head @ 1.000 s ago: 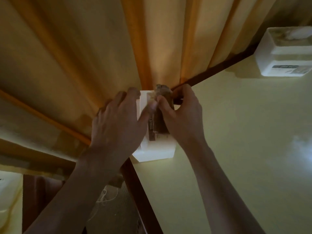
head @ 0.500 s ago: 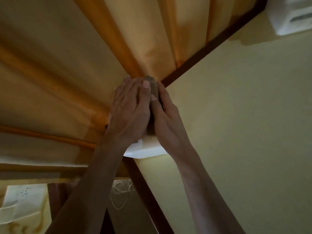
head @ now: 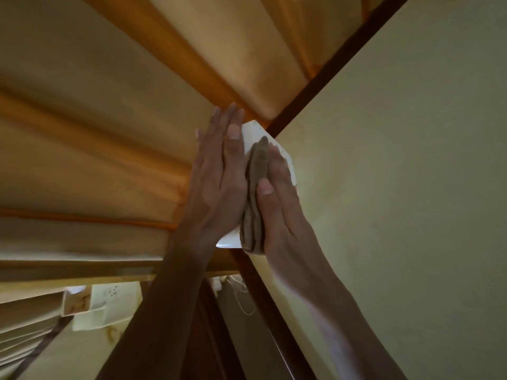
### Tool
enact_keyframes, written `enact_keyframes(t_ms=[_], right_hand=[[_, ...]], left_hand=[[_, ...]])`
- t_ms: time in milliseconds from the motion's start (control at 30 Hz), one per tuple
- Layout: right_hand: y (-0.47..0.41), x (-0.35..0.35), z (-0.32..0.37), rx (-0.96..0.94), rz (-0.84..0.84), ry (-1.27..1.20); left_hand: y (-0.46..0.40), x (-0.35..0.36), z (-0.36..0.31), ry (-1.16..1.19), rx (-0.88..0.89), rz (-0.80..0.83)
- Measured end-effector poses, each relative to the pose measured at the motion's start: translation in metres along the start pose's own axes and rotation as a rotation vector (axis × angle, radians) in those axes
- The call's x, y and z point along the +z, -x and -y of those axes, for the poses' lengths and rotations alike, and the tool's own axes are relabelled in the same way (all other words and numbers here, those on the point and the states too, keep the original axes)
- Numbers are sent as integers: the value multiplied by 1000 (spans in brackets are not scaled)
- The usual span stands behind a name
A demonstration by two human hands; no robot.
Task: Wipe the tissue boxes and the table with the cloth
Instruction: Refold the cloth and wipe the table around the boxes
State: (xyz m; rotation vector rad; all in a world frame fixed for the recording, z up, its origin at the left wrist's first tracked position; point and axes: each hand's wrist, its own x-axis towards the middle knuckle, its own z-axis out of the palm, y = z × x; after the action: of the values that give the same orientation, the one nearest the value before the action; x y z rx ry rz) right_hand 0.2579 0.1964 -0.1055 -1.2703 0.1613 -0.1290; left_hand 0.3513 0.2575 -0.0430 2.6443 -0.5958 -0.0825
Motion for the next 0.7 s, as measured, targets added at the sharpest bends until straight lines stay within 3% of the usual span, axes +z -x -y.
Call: enact_keyframes(t_ms=[200, 400, 700], right_hand=[[-44, 0, -1, -63, -51, 69], [-106, -4, -15, -51, -14, -53], [-8, -8, -11, -14, 63, 12]], left_hand=[[-4, -4, 10, 42, 31, 8], [-6, -4, 19, 110, -15, 20], [-5, -3, 13, -69, 53, 26]])
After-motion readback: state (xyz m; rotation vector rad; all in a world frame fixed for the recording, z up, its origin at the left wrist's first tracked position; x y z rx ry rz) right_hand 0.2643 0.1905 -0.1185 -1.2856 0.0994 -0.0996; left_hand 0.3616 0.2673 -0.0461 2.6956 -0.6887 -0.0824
